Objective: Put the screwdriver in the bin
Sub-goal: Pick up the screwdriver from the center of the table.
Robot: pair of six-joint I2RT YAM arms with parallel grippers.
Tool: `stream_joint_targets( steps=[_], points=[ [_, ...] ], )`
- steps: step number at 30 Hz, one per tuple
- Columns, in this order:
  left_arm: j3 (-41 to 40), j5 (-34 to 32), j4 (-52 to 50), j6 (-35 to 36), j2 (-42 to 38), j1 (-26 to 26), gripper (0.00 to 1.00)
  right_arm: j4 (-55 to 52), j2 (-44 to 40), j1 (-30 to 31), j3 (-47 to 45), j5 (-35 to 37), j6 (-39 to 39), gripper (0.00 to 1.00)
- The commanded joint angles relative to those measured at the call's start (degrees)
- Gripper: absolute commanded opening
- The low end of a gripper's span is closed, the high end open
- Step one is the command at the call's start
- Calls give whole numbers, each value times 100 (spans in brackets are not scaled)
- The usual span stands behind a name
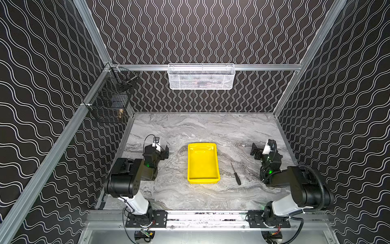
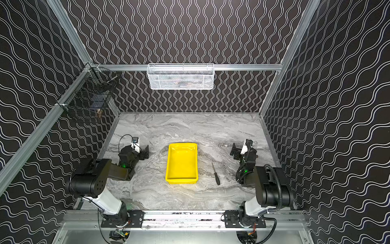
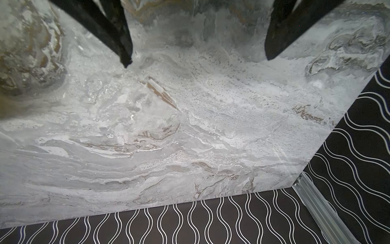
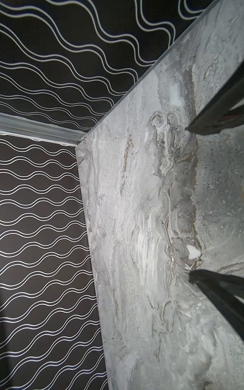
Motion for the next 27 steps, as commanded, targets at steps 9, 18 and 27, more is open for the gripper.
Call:
stream_joint_targets(
  steps=[9, 18, 27],
  points=[
    [-25, -14, 152, 70, -21, -3, 99, 119, 5, 4, 33, -32, -27, 100],
    [-9, -1, 128, 53, -21, -3, 99, 133, 6, 4, 24, -32, -27, 100],
    [42, 8, 50, 43, 5, 6, 99, 127, 6, 6, 24, -41, -27, 100]
  ],
)
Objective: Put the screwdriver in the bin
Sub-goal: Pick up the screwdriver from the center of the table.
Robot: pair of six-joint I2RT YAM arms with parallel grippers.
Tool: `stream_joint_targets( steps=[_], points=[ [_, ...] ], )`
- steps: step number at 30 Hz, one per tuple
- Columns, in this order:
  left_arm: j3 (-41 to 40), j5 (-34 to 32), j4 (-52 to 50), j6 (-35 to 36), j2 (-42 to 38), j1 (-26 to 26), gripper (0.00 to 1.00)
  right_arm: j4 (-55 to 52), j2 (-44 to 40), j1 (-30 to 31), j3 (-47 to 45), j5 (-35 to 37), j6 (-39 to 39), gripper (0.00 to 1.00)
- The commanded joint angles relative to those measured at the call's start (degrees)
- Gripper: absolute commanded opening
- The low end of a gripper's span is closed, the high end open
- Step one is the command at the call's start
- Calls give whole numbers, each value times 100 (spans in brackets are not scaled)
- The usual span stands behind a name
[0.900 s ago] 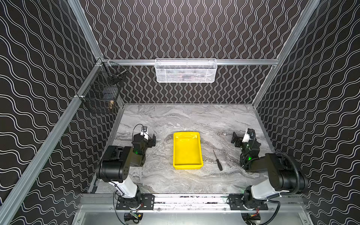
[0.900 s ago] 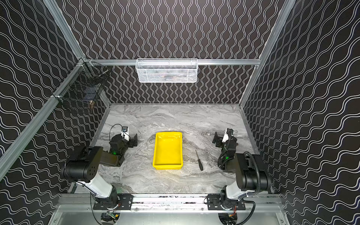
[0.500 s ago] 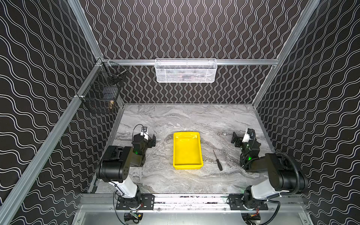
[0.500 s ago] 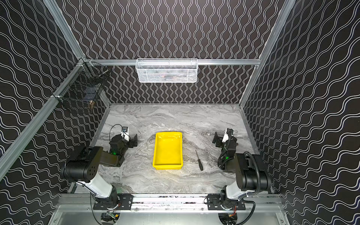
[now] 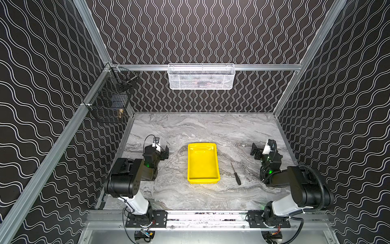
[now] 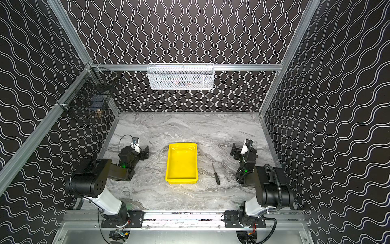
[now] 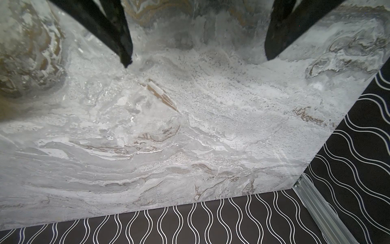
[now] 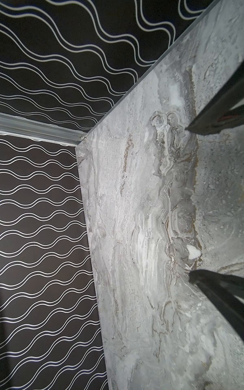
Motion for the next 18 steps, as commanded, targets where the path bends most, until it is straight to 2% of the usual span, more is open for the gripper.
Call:
stream_joint_targets(
  steps=[1, 18],
  points=[
    [57, 8, 60, 36, 5, 6, 99, 136, 6, 4, 24, -36, -18, 99],
    [18, -6, 110, 54, -12, 6, 99, 146, 5, 4, 25, -41, -37, 100]
  ],
)
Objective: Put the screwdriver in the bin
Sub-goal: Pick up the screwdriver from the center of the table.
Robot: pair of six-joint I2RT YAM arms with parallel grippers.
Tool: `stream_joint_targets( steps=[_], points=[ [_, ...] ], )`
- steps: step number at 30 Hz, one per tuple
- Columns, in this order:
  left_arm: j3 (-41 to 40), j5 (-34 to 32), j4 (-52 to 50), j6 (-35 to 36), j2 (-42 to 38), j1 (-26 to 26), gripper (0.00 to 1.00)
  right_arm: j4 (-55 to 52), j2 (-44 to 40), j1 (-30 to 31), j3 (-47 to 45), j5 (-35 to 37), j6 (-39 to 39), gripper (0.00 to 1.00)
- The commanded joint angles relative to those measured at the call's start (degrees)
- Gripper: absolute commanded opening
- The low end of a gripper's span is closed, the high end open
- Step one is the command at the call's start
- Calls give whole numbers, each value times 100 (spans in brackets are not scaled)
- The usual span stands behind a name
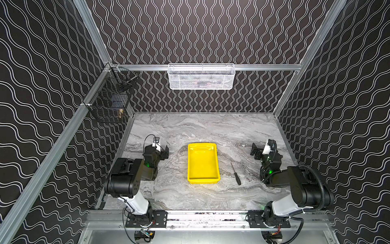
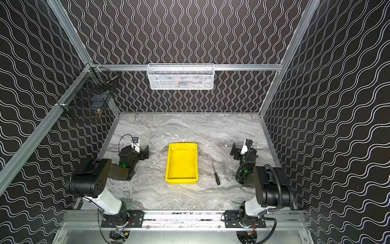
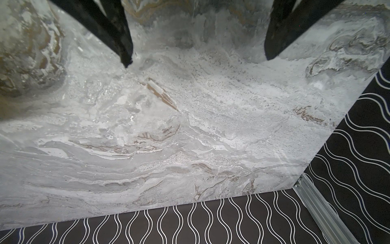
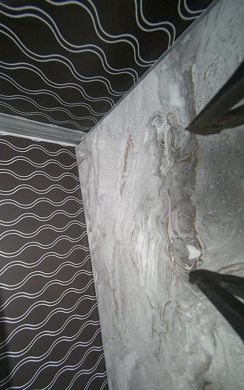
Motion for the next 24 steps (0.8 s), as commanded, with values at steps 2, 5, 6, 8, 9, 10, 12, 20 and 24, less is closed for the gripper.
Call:
stream_joint_targets(
  steps=[2, 5, 6, 8, 9, 10, 12, 20, 24],
  points=[
    [-30, -26, 183, 54, -30, 6, 99, 142, 2, 4, 20, -39, -34, 99],
    [2, -276, 65, 12, -87, -33, 99, 148, -5, 4, 8, -36, -34, 99],
    [18, -459, -3, -31, -172, -53, 99, 152, -8, 4, 7, -41, -33, 100],
    [35, -1004, -307, -6, -562, -214, 99, 174, -16, 4, 7, -17, -36, 99],
    [86, -1407, -636, 41, -837, -398, 99, 59, -92, 7, 43, -6, -26, 99],
    [232, -1814, -1128, 70, -1122, -585, 99, -199, -237, 8, 114, 22, -16, 99],
    [707, -2168, -2416, -233, -1654, -811, 99, -1655, -711, 13, 592, 137, 95, 99],
    [3496, -1032, -7207, -2042, -2229, -856, 99, -6146, -1382, 21, 2678, -710, 999, 99],
    [4422, 183, -8275, -2323, -2146, -860, 99, -7533, -1649, 135, 3169, -1303, 1171, 99]
  ],
)
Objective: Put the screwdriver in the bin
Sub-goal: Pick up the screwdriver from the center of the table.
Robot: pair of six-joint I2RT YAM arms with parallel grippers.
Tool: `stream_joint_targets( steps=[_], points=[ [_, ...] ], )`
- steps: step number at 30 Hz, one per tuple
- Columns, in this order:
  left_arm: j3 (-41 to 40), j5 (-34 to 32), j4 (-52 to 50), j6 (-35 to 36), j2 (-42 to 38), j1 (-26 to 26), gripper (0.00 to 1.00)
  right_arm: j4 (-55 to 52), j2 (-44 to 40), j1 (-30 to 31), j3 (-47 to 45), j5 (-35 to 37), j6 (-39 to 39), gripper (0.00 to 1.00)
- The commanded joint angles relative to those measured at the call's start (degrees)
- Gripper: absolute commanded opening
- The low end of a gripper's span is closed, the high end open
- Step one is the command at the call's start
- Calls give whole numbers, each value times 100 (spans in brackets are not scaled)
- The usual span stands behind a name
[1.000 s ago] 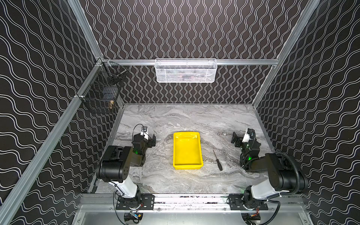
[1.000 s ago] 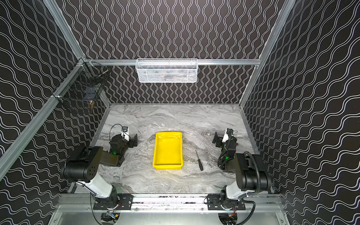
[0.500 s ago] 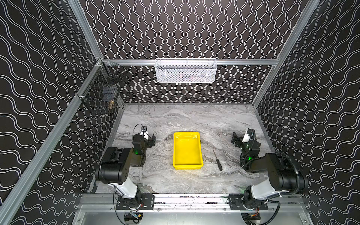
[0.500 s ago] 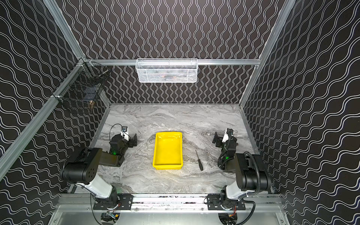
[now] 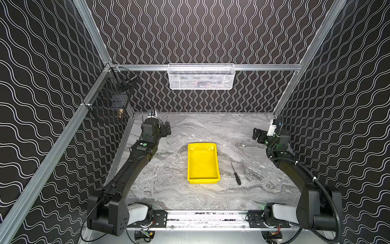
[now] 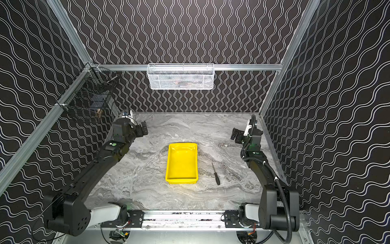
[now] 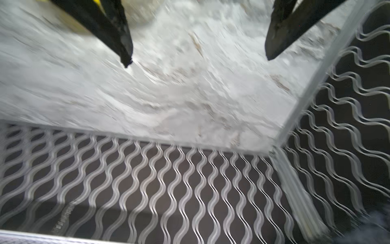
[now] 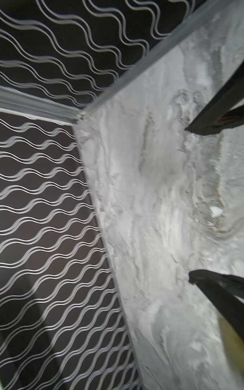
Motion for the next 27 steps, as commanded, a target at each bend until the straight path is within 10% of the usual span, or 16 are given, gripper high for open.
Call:
stream_joint_targets(
  steps=[1, 5, 13, 27],
  points=[
    [654, 1205, -1706, -367, 160, -4, 99, -1883, -271, 170, 176, -720, 428, 99],
    [1330, 1843, -2534, 149, 546, -8, 99, -2674, -654, 852, 221, -315, 602, 98],
    [-317, 2164, -1802, 139, -64, -88, 99, -3703, -546, 1874, -32, -44, 1130, 91],
    [-522, 1190, -1801, 325, -569, -529, 99, -3851, -813, 2585, -899, 150, 1810, 74]
  ],
)
